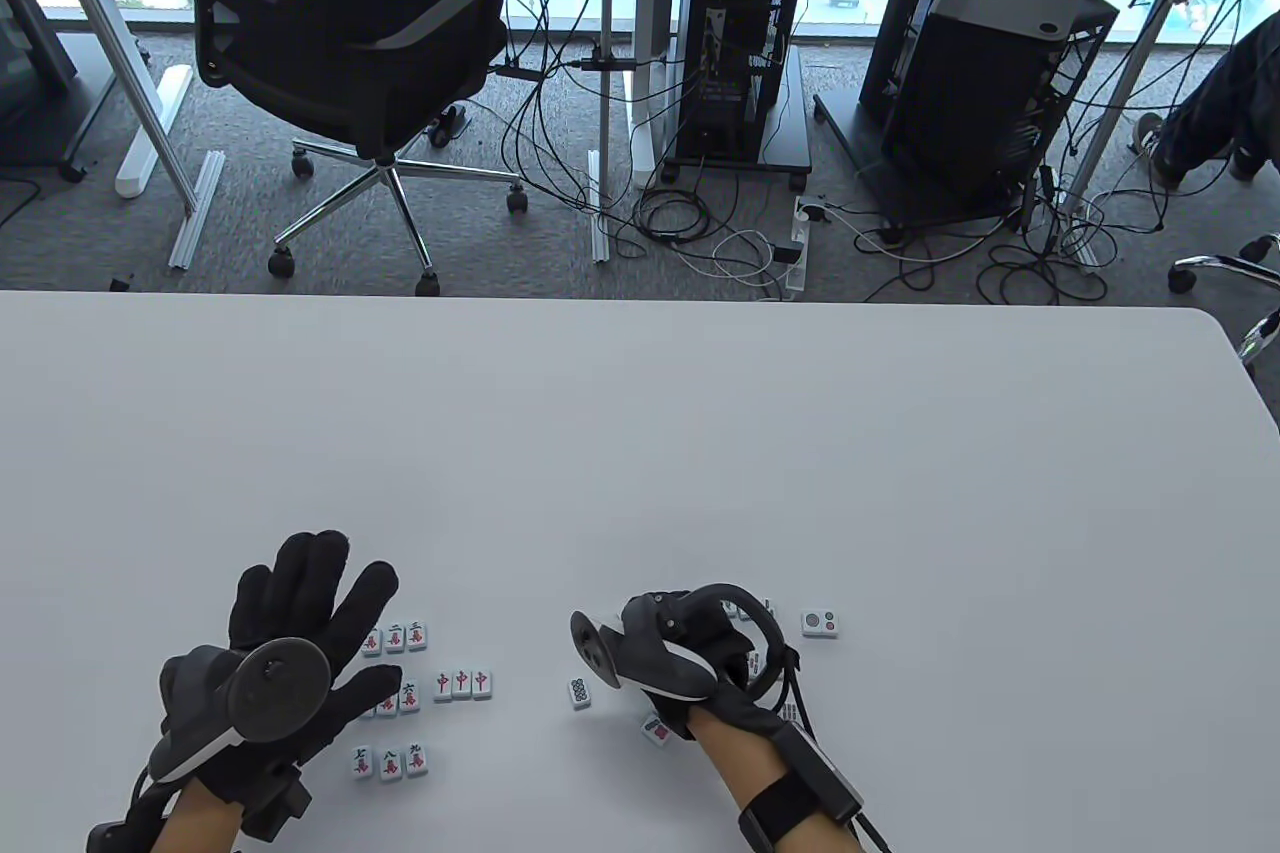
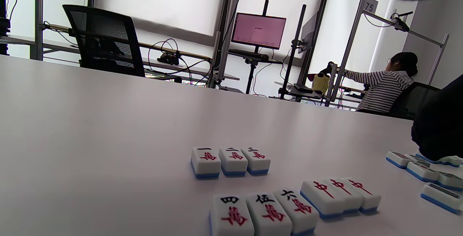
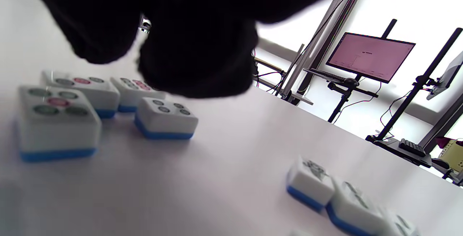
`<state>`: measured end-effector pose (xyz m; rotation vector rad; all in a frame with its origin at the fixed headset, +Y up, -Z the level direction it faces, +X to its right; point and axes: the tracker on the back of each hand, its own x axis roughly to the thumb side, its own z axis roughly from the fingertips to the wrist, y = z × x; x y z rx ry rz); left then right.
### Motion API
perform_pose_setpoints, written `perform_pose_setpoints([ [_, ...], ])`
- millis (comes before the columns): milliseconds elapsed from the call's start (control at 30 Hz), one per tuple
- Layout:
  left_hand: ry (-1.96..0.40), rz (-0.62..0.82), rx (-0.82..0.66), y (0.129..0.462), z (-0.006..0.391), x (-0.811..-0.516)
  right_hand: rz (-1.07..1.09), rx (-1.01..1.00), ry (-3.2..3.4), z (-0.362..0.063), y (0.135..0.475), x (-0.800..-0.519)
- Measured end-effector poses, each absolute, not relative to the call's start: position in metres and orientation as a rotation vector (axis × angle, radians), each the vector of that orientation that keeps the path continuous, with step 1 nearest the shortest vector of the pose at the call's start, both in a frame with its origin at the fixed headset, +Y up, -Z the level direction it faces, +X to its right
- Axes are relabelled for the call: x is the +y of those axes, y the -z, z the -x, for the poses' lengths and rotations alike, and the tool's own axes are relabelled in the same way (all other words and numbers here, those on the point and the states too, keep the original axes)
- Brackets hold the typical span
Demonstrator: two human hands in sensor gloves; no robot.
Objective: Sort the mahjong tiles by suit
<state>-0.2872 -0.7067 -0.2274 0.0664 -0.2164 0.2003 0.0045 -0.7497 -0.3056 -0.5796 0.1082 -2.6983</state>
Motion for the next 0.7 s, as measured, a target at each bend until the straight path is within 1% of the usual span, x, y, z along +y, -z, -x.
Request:
perform_pose_setpoints([
  [100, -0.196, -0.076, -0.213, 0.227, 0.287, -0.705, 0.586, 0.054, 2.637, 0.003, 0.307, -0.757],
  [167, -0.203, -0.080, -0.215, 0.226, 0.287, -0.705, 0.616, 0.075, 2.618, 0.006, 0.303, -0.756],
  [200, -0.204, -0.081, -0.216, 0.226, 0.287, -0.704, 0.651, 0.050, 2.614, 0.008, 0.300, -0.756],
  [300, -0.200, -0.079, -0.218, 0.226, 0.287, -0.705, 0.729, -0.051, 2.575, 0.011, 0.287, -0.752],
  [433, -0.193, -0.079, -0.220, 0.226, 0.286, -0.705, 0.774, -0.055, 2.633, 0.010, 0.281, -0.745],
  [467, -0.193, -0.081, -0.221, 0.226, 0.286, -0.705, 0.801, -0.103, 2.639, 0.010, 0.281, -0.744],
  [567, -0.194, -0.082, -0.223, 0.226, 0.285, -0.705, 0.823, -0.188, 2.630, 0.013, 0.279, -0.747],
  [700, -0.190, -0.076, -0.223, 0.225, 0.285, -0.705, 0.827, -0.209, 2.582, 0.020, 0.277, -0.755],
])
